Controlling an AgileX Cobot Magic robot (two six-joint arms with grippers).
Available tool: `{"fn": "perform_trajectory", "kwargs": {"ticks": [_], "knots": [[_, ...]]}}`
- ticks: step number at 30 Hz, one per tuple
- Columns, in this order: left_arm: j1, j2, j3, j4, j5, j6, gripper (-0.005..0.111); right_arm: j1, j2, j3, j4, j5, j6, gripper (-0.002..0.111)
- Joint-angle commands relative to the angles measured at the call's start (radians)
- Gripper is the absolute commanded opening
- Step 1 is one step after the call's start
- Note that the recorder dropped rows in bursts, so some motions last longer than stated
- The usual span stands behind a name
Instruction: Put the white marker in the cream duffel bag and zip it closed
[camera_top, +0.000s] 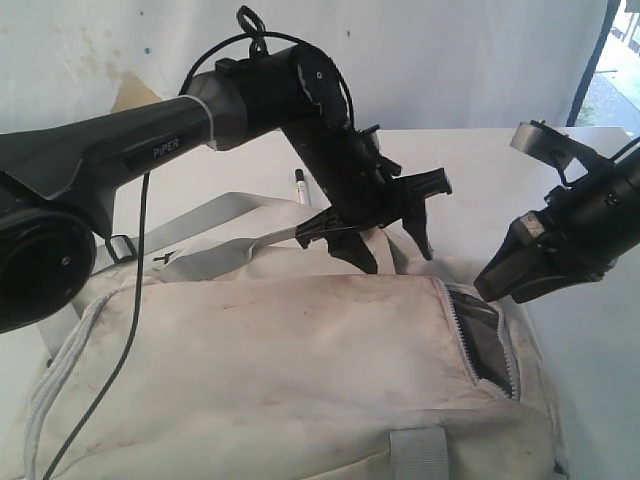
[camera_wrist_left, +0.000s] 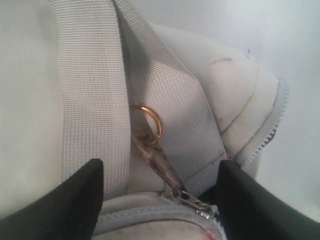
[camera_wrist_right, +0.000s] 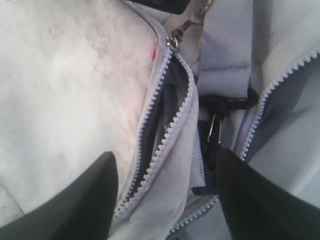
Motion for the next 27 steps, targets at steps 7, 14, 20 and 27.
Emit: {"fn": "perform_trajectory", "kwargs": {"ticks": [7,14,20,27], "knots": [[0.000,-0.008,-0.007,-0.088,-0.003,-0.090,0.063,-0.008,-0.010,0.004,0.013,0.002,0.003,0.054],[0.000,-0.008,-0.007,-0.143,-0.053,-0.151,0.063,-0.008,-0.010,0.004,0.012,0.002,0.008,0.054],[0.000,-0.008,-0.007,-0.192,-0.099,-0.153,0.063,-0.008,-0.010,0.004,0.012,0.002,0.012,0.054],[0.023,-0.008,-0.007,-0.215,-0.122,-0.159,0.063,-0.008,-0.010,0.004,0.012,0.002,0.023,0.054]]}}
